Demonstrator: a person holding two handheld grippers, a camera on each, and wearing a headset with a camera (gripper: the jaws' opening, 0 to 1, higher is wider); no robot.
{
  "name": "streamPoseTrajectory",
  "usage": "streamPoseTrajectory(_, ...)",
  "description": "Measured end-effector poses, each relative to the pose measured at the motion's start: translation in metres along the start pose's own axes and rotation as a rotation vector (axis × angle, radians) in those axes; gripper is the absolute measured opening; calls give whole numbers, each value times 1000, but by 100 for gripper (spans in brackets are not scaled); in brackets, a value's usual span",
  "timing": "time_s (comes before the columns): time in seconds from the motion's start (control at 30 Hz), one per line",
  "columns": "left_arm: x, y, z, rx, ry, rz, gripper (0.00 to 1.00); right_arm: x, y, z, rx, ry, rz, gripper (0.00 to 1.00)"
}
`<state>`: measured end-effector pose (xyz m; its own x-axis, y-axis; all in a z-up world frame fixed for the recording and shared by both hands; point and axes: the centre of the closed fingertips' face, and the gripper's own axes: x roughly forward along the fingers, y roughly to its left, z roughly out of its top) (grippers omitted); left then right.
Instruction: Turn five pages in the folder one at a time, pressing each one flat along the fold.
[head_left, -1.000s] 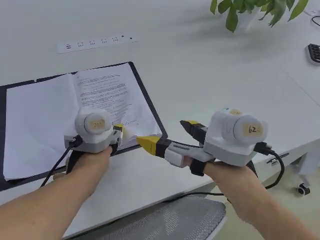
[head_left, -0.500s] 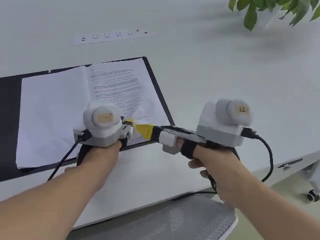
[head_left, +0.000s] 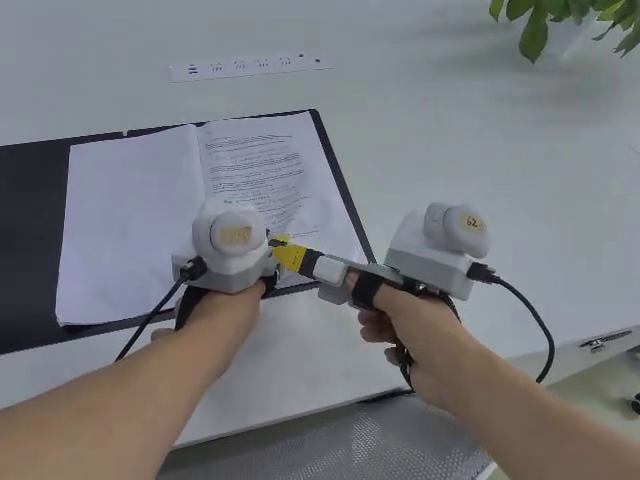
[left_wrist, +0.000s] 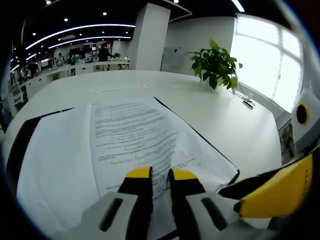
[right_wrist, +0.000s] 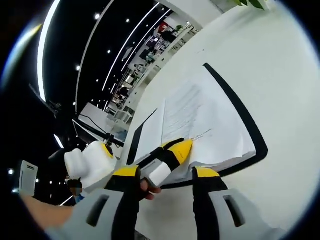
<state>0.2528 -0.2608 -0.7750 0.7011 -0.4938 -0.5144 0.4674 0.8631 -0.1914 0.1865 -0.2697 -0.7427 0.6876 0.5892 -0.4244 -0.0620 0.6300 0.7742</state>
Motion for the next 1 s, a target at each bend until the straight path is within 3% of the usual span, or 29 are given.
streamPoseTrajectory(0.17,3,2,-1,-2,-2,-1,12,3,-7,7,71,-54,-9,37)
streamPoseTrajectory(0.47,4,3,-1,-1,-3,-3,12,5,-26,11,232,-123,-71,30)
streamPoseTrajectory(0.67,6,4,-1,-4,-4,-1,12,4,-43,14,357,-193,-121,17)
streamPoseTrajectory(0.83,6,4,-1,-8,-2,-1,12,2,-56,13,404,-224,-157,2)
streamPoseTrajectory(1.0,5,4,-1,-10,0,-2,12,2,-58,12,447,-240,-164,0)
